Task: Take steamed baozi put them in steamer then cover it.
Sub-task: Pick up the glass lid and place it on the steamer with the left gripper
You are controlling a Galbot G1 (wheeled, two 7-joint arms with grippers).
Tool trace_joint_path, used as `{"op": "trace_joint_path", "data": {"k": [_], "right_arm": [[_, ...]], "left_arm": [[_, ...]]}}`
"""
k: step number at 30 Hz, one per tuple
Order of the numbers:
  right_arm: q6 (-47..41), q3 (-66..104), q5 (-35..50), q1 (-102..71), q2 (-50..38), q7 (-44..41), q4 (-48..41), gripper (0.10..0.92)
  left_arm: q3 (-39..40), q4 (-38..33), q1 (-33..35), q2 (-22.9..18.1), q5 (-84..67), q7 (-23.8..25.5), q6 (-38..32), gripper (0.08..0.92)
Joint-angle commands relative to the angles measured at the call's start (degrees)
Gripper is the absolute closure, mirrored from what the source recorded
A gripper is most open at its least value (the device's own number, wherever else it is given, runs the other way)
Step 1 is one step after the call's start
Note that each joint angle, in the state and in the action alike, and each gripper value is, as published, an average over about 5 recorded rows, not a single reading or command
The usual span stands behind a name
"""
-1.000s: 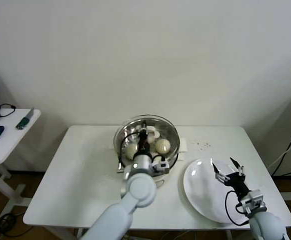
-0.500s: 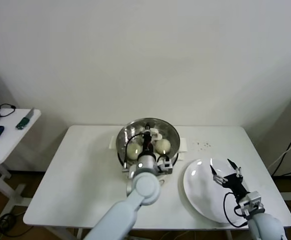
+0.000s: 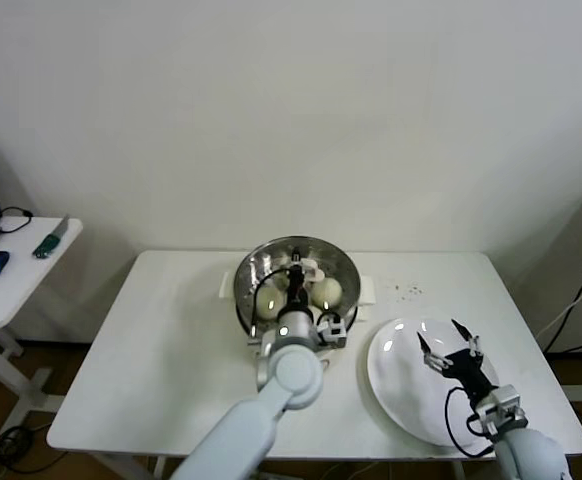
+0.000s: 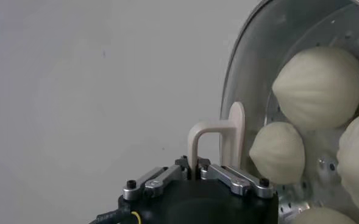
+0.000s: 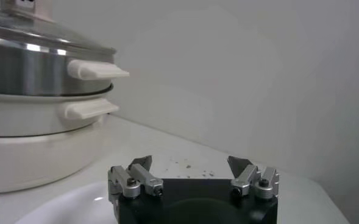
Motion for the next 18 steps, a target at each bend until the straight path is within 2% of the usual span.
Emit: {"op": "trace_joint_path", "data": {"k": [1, 11, 14, 18], "right_arm": [[0.2, 0.1, -0.3, -0.1, 0.3, -0.6, 0.1, 0.203], [-0.9, 0.8, 0.7, -0.6, 0.3, -2.3, 0.6, 0.203], [-2.1, 1.1, 2.0, -0.6, 0.3, -2.2, 0.7, 0.203], [-2.8, 1.3, 2.4, -0.7, 0.1, -2.2, 0.8, 0.203]], "left_arm": [[0.1, 0.7, 0.1, -0.3, -0.6, -0.7, 2.8, 0.850], [0.0, -2.3, 1.0, 1.5, -4.4, -1.7, 2.8, 0.844], [-0.2, -4.5, 1.5, 2.5, -5.5, -1.7, 2.8, 0.792], [-0.4, -8.0, 2.4, 3.8, -6.5, -1.5, 2.8, 0.681]]}}
